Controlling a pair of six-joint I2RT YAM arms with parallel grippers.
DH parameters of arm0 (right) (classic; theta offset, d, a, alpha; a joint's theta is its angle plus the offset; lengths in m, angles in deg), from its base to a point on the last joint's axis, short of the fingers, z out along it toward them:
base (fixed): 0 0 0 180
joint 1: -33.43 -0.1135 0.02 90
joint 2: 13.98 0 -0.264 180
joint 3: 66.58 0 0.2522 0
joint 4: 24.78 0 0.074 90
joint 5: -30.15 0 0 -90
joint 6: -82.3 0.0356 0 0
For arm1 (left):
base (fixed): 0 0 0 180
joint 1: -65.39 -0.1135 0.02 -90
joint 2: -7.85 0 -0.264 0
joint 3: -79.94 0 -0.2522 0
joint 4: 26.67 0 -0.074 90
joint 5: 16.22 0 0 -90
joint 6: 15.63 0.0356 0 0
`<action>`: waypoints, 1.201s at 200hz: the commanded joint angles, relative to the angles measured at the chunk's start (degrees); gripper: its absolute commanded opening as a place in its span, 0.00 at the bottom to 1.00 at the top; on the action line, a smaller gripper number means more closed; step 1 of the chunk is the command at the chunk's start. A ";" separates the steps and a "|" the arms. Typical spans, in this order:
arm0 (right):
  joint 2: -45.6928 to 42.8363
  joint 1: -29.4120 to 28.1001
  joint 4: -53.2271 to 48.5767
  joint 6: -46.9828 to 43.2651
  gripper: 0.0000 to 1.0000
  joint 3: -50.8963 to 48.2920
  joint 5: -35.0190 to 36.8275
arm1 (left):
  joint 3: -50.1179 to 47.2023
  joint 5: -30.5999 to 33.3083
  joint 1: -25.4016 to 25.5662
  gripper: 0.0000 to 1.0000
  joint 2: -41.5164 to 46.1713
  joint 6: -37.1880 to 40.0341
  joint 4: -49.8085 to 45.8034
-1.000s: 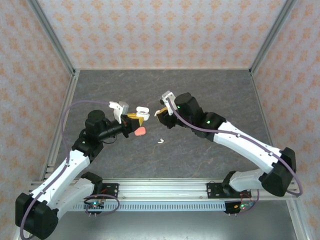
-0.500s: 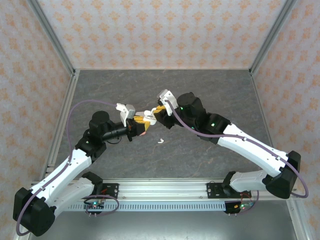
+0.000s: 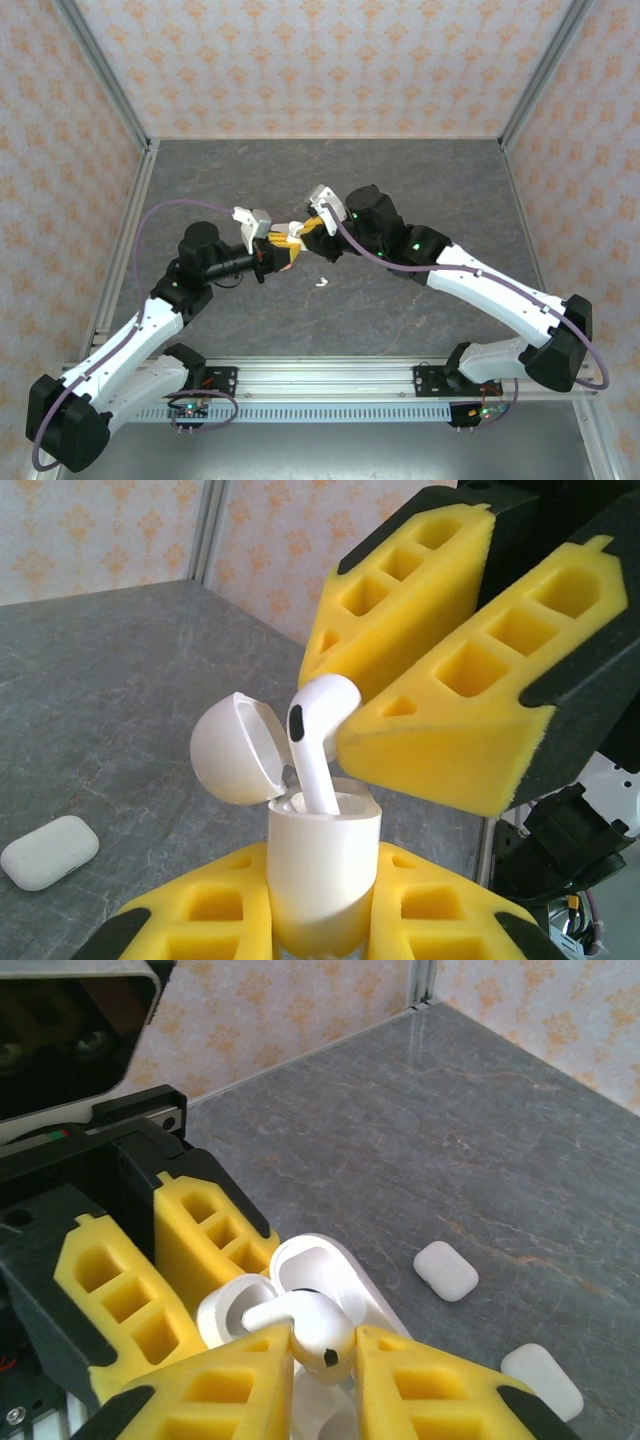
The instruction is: Insert the wireless bluetooth earbuds into the charging case
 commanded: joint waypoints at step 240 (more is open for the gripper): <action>-3.99 10.68 -6.64 24.52 0.62 -6.24 6.03 | -6.40 11.35 0.64 0.00 11.73 4.17 7.30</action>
